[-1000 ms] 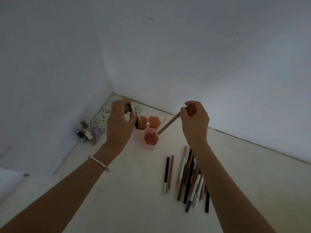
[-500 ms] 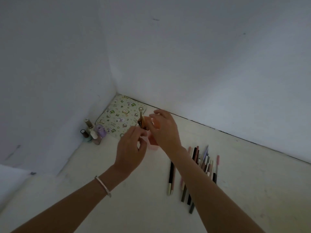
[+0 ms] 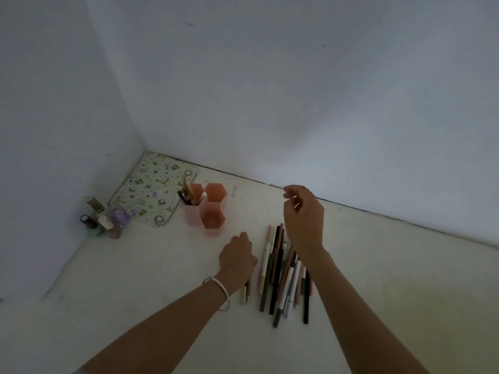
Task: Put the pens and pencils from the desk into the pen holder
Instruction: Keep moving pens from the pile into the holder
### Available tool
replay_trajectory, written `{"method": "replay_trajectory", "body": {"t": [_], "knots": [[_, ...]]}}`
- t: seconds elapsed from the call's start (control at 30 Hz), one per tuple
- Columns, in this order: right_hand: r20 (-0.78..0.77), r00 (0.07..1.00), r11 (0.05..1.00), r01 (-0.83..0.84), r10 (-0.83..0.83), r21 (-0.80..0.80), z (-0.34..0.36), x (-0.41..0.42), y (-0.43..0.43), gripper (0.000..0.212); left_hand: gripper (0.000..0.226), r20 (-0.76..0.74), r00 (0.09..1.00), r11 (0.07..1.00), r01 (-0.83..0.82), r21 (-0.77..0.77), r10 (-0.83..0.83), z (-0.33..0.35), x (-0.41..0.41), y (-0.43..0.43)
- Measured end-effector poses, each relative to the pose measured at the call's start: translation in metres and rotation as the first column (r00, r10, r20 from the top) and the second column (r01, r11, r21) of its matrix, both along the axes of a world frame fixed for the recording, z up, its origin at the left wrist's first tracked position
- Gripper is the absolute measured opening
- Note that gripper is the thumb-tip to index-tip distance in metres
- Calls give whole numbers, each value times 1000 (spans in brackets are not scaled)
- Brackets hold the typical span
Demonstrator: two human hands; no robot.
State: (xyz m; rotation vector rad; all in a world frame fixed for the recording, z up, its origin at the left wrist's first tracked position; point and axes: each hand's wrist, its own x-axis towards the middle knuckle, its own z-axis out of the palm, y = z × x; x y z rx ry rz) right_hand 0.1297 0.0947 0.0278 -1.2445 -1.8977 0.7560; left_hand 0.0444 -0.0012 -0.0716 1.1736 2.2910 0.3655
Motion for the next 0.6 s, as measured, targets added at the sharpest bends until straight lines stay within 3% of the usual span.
{"method": "replay_trajectory", "body": {"t": [0.13,0.27,0.4,0.5,0.6], "knots": [[57,998,992,-21,29,-121,-23,9,-10,35,40,-25,999,999,30,13,-29,-4,0,0],[148,986,989,-52,73,-137,-39,9,-16,31,24,217,975,991,-74,115,48,16,-19,-5],[253,963,973,-31,90,-228,-51,3,-15,25,26,259,963,884,-178,433,67,77,-51,-2],[531,811,939,-65,247,-338,-62,-5,-18,25,29,323,942,718,-289,633,93,131,-74,-6],[746,583,940,-109,323,-322,-73,-15,-28,21,29,333,937,655,-316,686,103,157,-84,-14]]}}
